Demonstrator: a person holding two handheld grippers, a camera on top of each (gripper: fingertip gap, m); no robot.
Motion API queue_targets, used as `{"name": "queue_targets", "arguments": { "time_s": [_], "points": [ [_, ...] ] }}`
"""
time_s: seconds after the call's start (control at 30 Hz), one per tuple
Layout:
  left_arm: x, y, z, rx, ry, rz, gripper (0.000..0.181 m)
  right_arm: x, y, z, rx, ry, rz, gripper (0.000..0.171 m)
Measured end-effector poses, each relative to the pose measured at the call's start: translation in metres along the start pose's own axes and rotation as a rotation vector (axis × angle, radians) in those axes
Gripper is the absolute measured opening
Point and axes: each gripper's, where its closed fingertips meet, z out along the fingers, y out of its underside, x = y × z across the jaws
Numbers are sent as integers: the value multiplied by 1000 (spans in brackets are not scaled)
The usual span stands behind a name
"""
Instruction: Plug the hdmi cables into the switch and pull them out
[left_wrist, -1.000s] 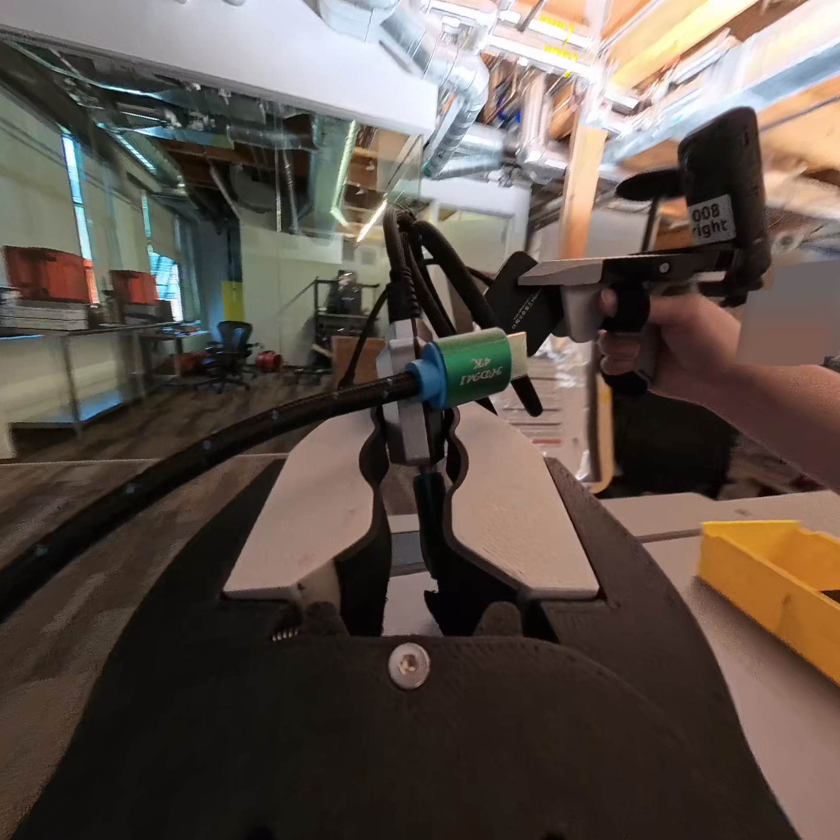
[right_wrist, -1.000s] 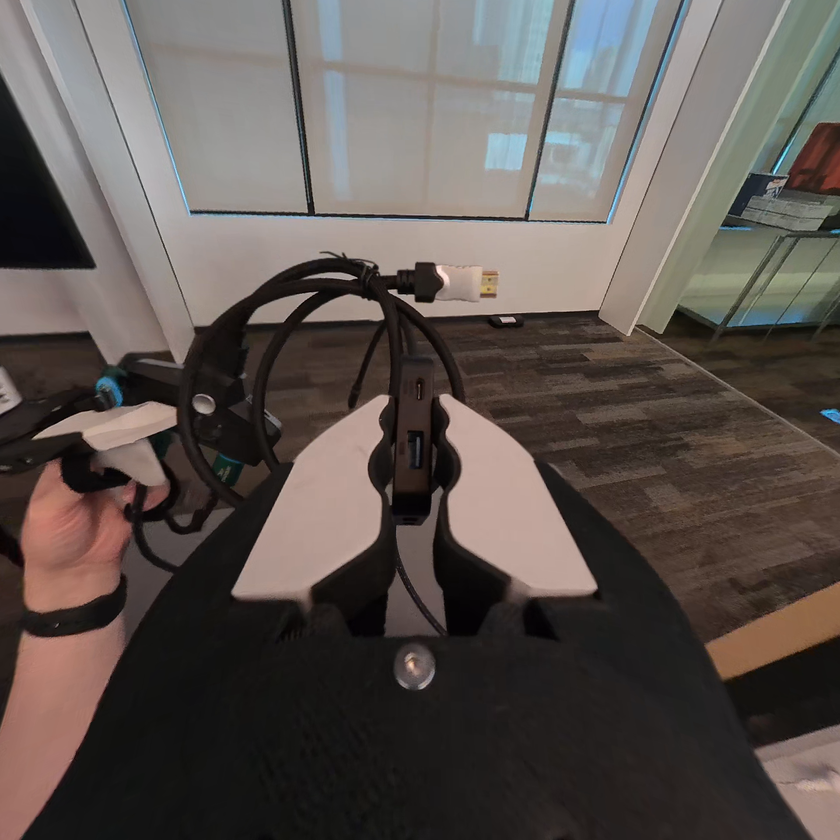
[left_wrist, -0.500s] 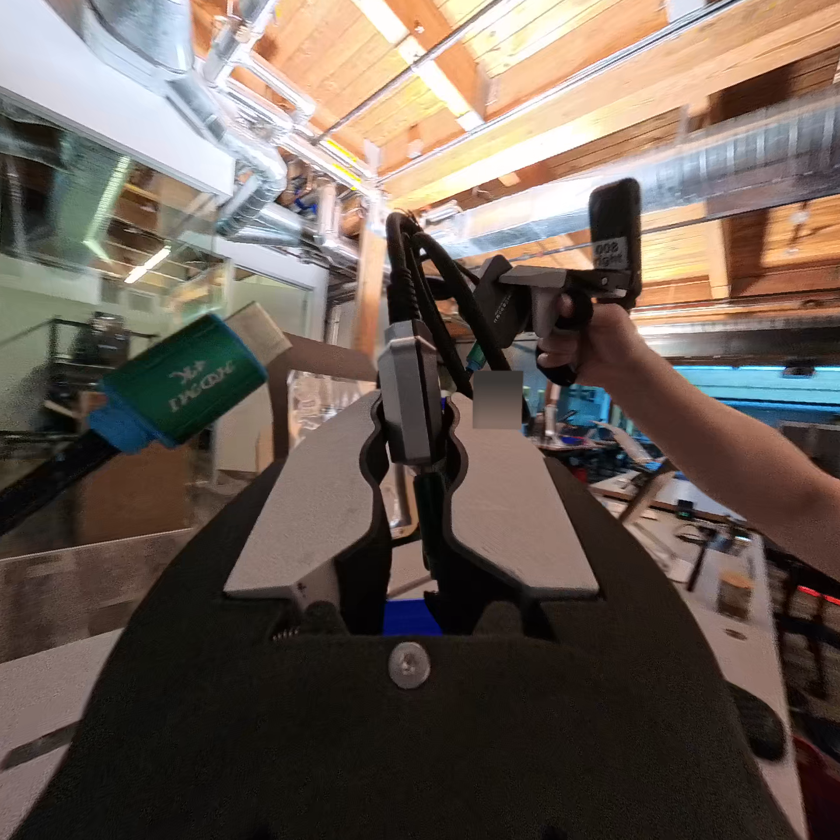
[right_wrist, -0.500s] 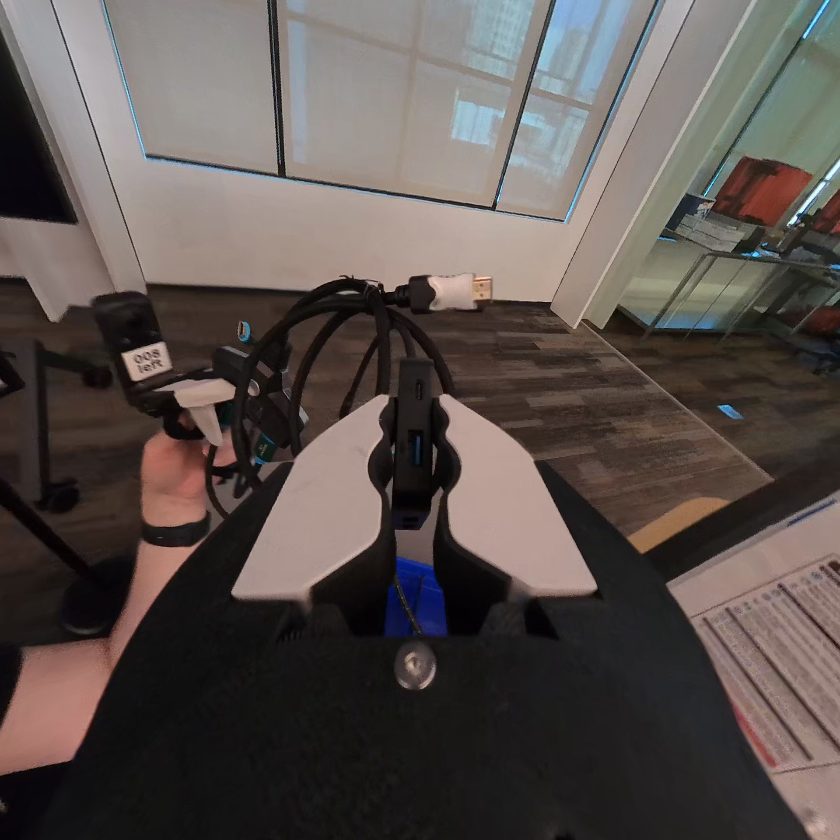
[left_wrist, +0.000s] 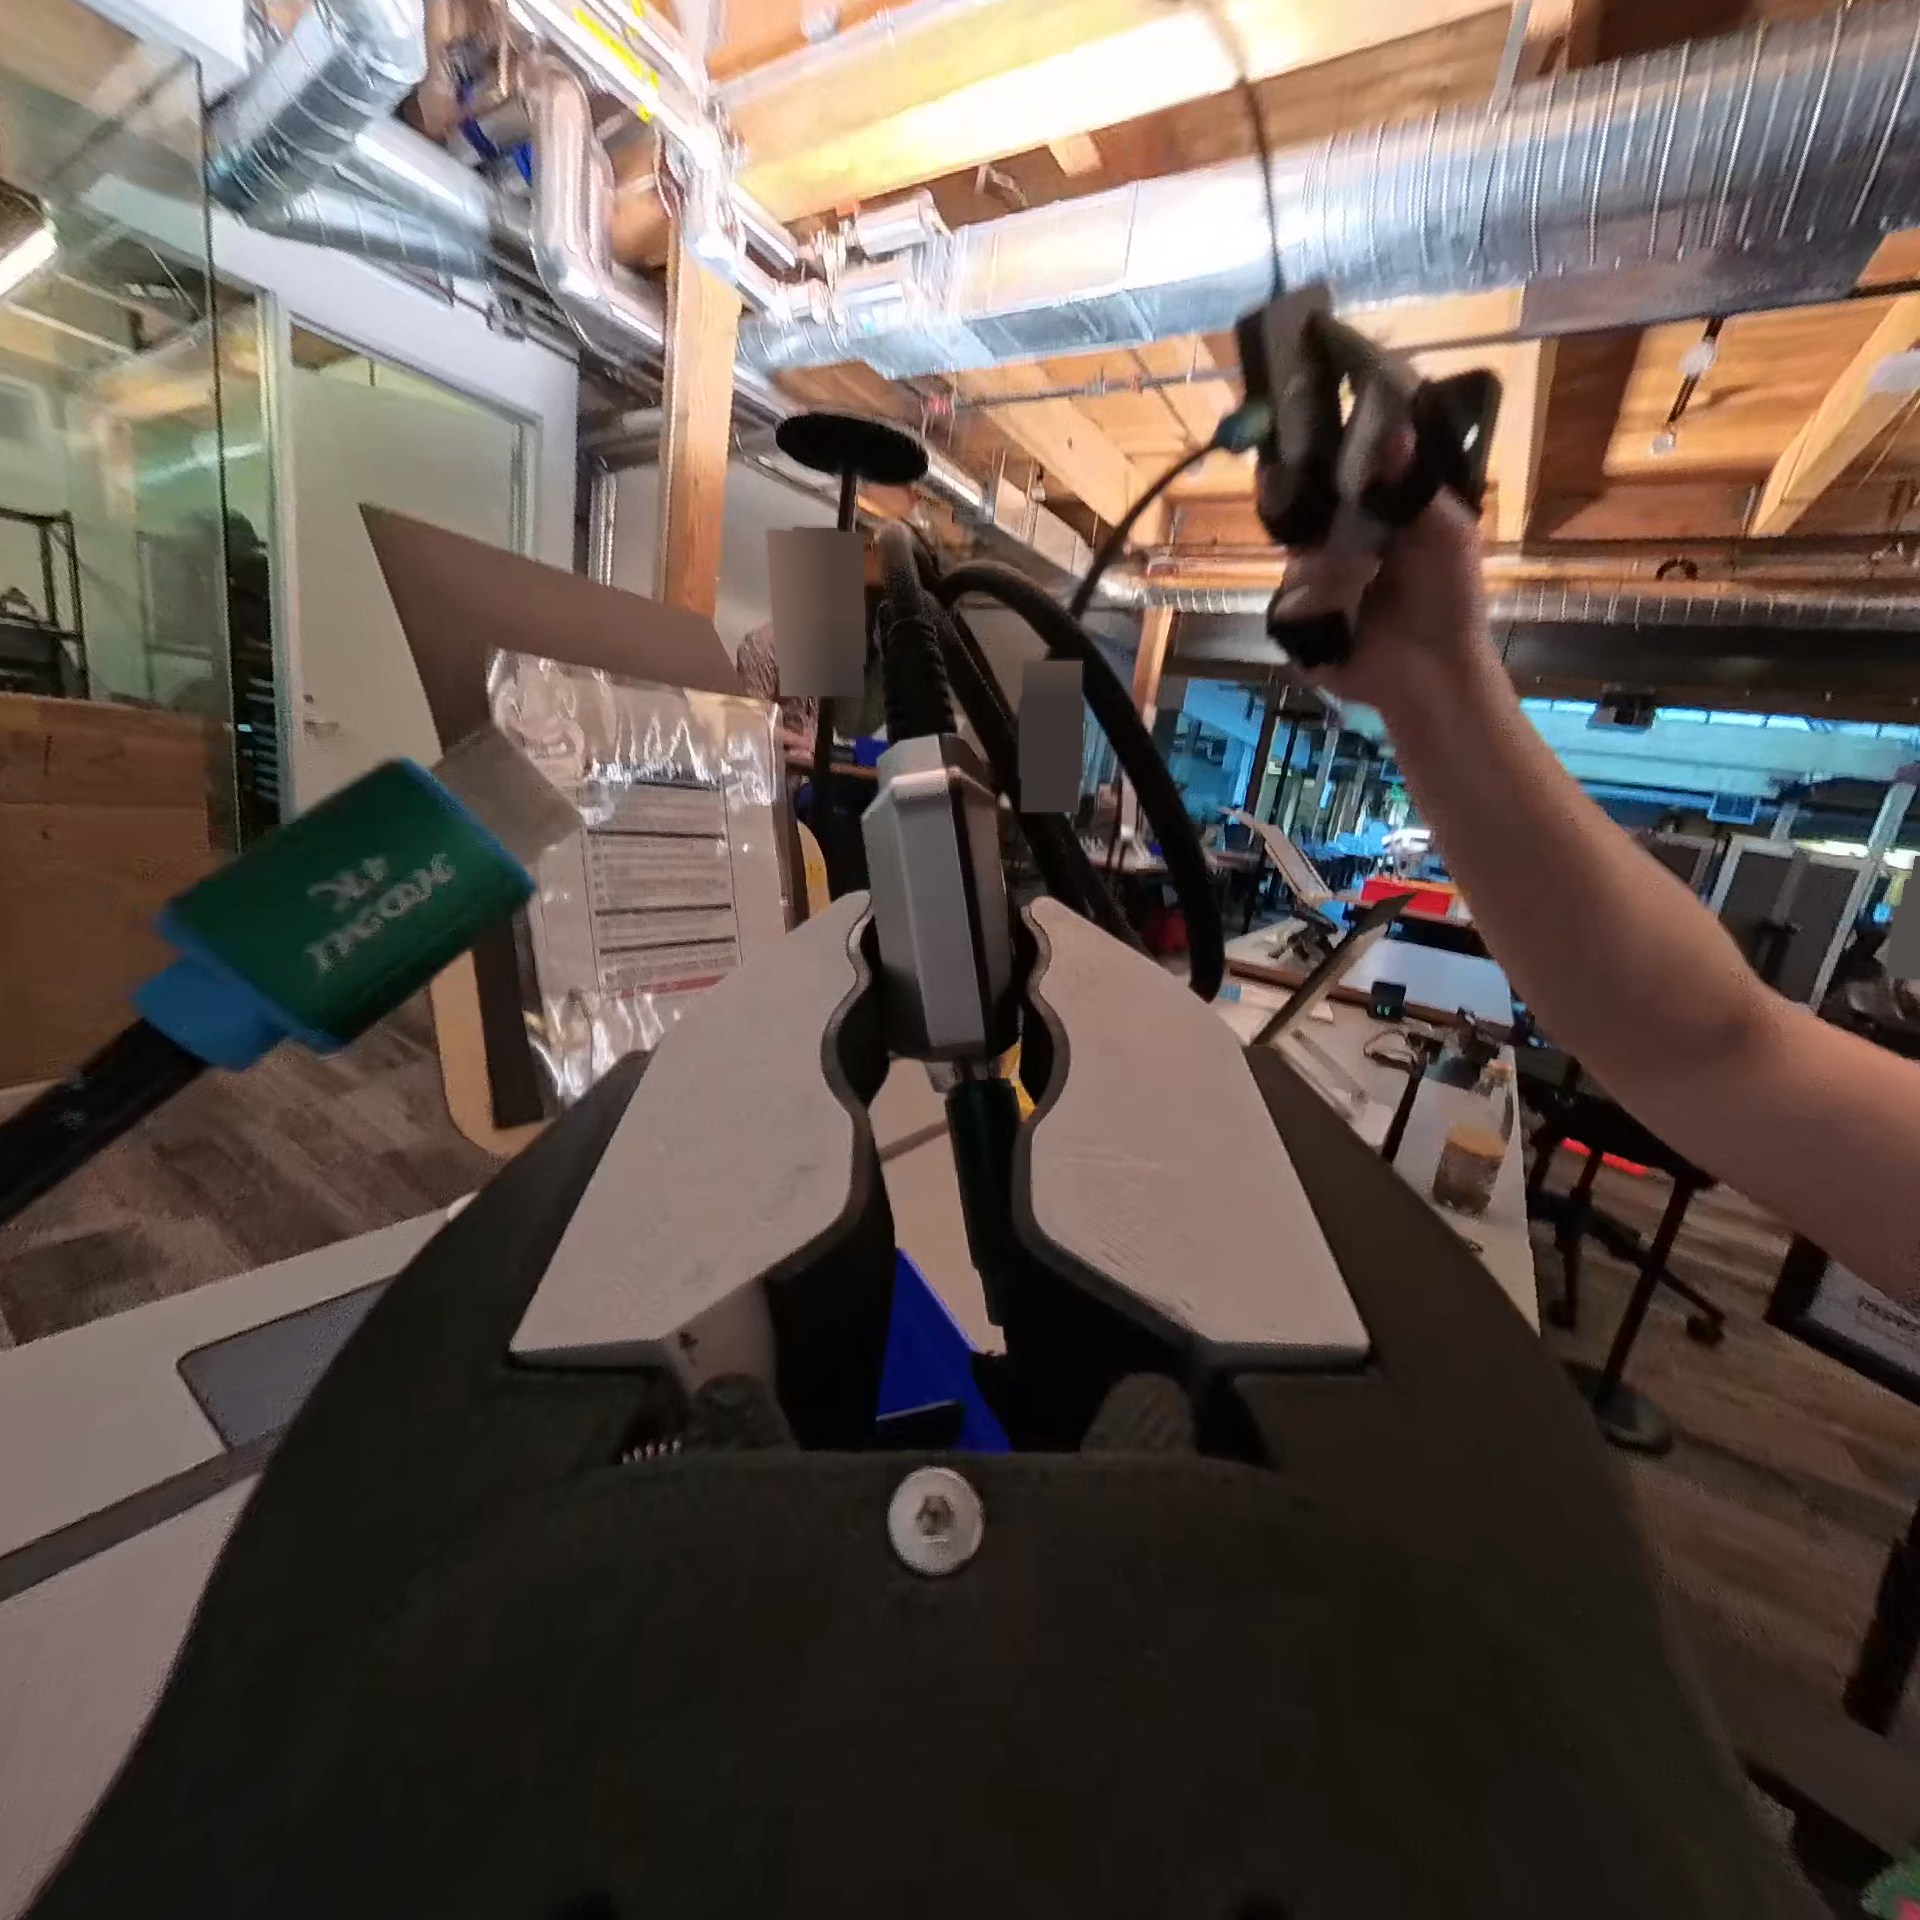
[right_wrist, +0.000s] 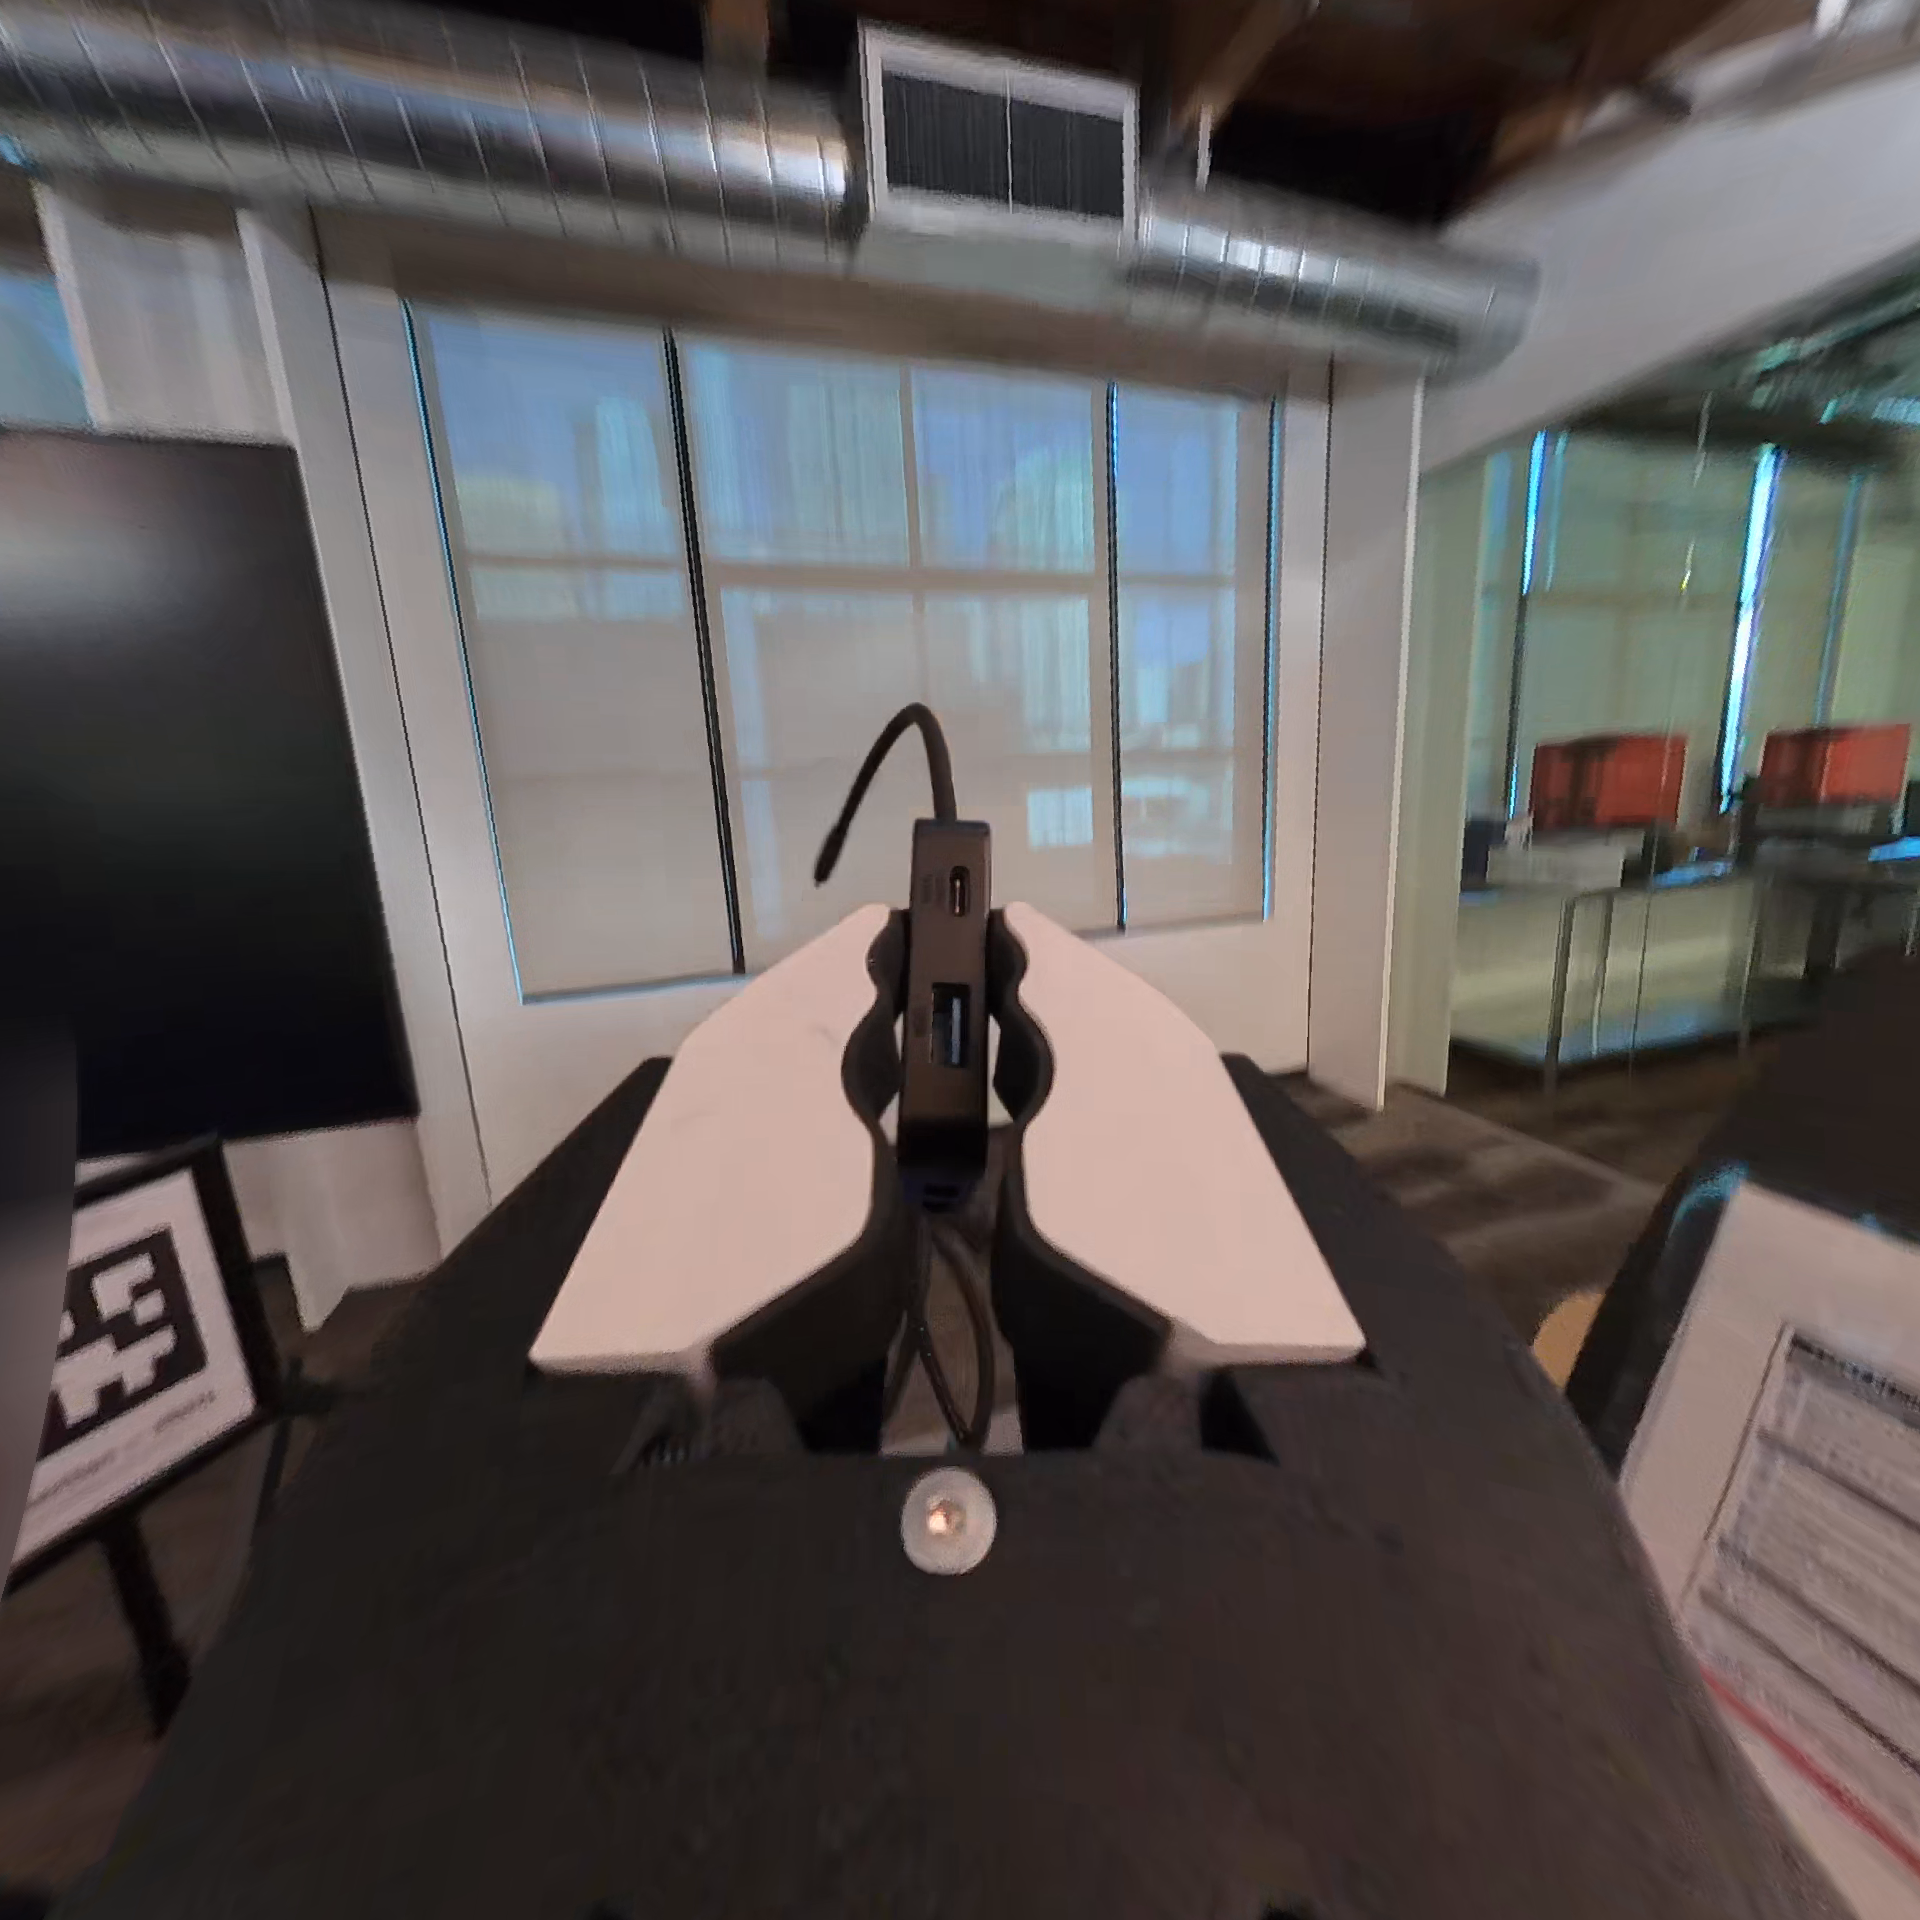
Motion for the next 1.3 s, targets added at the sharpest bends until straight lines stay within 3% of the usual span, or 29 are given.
{"name": "queue_targets", "arguments": {
  "time_s": [0.3, 0.43, 0.57, 0.73, 0.9, 1.17, 1.3],
  "points": [
    [5, -1, 16, 27, 65, -41, 21, -7, -117, -16, 416, -59, 149, 14],
    [4, -13, 19, 153, 159, -133, 21, 0, -122, -24, 589, -165, 341, 14],
    [-10, -6, 25, 185, 232, -240, 20, 13, -98, -34, 730, -317, 569, 14],
    [-29, 20, 44, 99, 245, -306, 20, 18, -48, -6, 696, -419, 775, 14],
    [-25, 37, 67, 12, 241, -288, 20, -26, -18, 55, 453, -515, 844, 15],
    [-29, 38, 86, 51, 196, -234, 20, -139, -28, 96, 277, -644, 796, 14],
    [-41, 45, 88, 30, 122, -202, 20, -162, -54, 97, 294, -629, 728, 14]
  ]
}}
